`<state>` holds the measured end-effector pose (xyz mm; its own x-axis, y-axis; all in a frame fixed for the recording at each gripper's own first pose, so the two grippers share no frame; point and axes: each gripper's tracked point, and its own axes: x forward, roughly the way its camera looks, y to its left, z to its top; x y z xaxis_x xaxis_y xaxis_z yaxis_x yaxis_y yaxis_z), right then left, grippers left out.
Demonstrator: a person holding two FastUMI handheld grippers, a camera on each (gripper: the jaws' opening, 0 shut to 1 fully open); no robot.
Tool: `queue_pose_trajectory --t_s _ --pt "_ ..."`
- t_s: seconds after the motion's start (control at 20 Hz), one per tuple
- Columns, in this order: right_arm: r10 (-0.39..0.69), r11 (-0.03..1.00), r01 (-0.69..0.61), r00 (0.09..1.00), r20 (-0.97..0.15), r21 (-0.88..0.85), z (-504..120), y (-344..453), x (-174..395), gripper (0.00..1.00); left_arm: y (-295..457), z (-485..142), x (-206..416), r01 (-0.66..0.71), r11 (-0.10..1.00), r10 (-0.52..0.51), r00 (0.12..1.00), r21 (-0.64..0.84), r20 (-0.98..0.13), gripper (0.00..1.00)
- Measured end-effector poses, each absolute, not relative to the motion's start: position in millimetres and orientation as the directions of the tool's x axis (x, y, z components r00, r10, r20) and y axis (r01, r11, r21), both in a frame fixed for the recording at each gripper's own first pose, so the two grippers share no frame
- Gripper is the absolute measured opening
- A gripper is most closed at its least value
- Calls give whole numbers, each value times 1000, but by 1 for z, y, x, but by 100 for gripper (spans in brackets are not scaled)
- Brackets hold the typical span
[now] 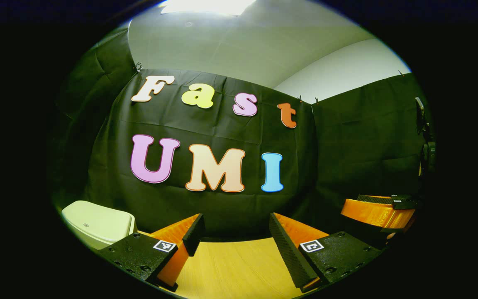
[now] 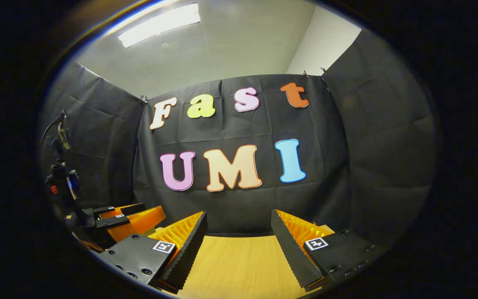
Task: Press the lid of the desktop garbage bin to open it, pick up the crumpled paper on the desktop and throw it into the bin, then pick up the pop can on the desktop and drop it into the bin, and finally close the garbage bin lid.
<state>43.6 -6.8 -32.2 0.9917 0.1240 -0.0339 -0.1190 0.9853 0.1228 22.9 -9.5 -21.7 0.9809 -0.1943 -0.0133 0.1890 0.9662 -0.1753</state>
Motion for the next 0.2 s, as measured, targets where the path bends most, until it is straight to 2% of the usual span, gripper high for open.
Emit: queue_pose_trajectory --t_s 0.2 --pt "134 983 -134 991 11 122 -24 -2 46 97 -15 -20 19 228 965 -231 973 -131 -8 91"
